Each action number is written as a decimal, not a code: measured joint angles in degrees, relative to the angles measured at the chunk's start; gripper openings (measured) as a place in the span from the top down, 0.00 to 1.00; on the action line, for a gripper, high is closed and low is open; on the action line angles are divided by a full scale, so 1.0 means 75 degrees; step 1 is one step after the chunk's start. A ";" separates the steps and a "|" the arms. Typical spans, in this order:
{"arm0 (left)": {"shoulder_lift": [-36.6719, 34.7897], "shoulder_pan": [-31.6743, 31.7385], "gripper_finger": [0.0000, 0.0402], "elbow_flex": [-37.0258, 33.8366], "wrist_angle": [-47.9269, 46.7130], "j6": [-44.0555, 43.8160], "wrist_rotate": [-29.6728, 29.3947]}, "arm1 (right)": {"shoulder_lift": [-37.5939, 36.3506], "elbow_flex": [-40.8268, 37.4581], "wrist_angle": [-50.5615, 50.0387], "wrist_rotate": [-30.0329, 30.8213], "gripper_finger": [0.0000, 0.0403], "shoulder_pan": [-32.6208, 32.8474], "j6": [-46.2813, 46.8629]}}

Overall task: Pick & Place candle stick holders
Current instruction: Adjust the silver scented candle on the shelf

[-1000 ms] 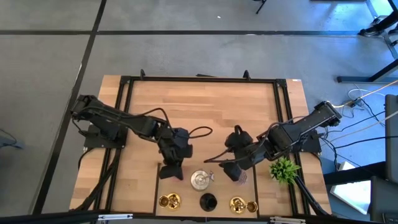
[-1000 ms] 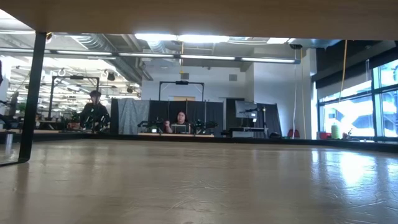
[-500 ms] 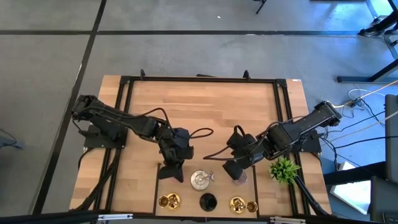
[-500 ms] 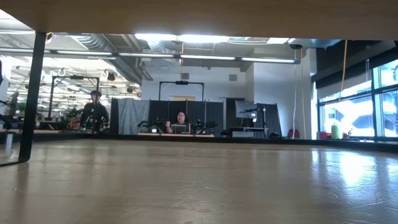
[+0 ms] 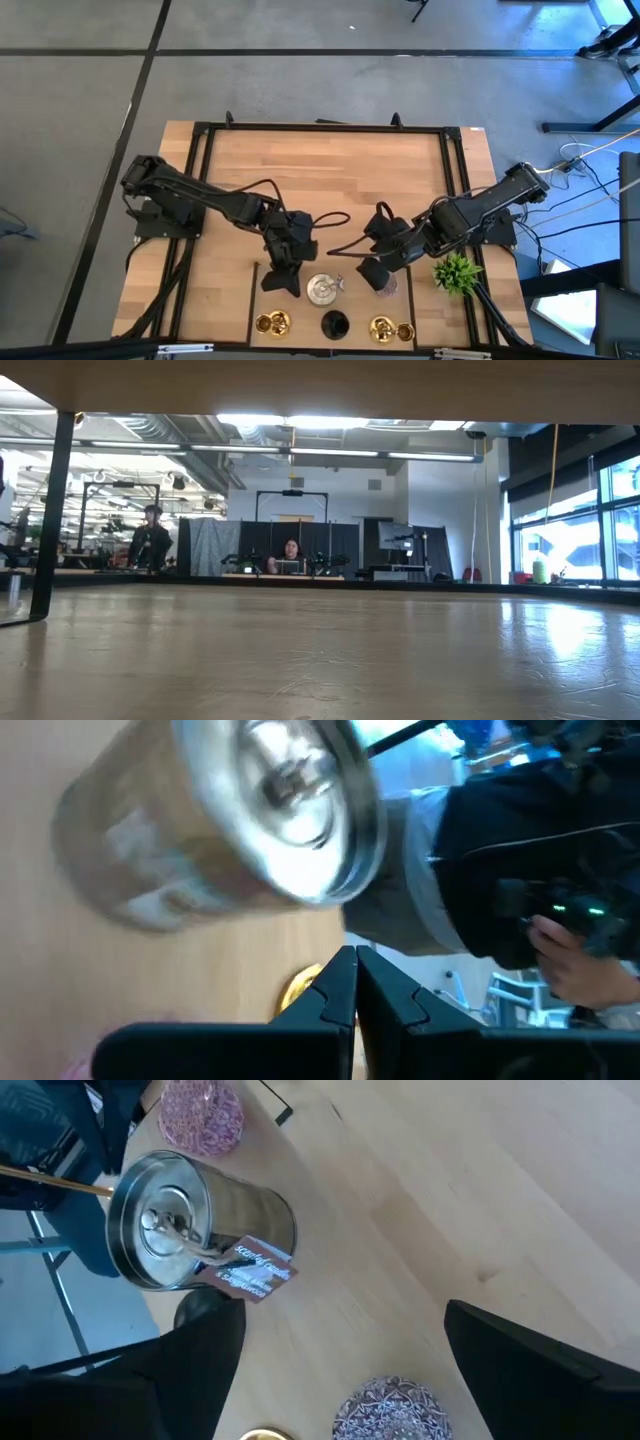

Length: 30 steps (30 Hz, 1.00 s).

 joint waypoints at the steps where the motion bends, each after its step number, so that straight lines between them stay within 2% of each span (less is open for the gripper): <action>1: 0.0051 0.0000 1.00 0.0004 0.0147 -0.0007 0.0090 | 0.0000 0.0000 0.0006 -0.0007 0.14 0.0000 0.0011; 14: 0.0355 0.0007 1.00 0.0006 0.0823 -0.0142 0.0226 | 0.0000 0.0000 -0.0406 -0.0178 0.14 0.0104 0.0207; 30: 0.0371 0.0289 1.00 0.0006 0.0966 -0.0120 0.0137 | 0.0000 0.0000 -0.0403 -0.0172 0.14 0.0134 0.0207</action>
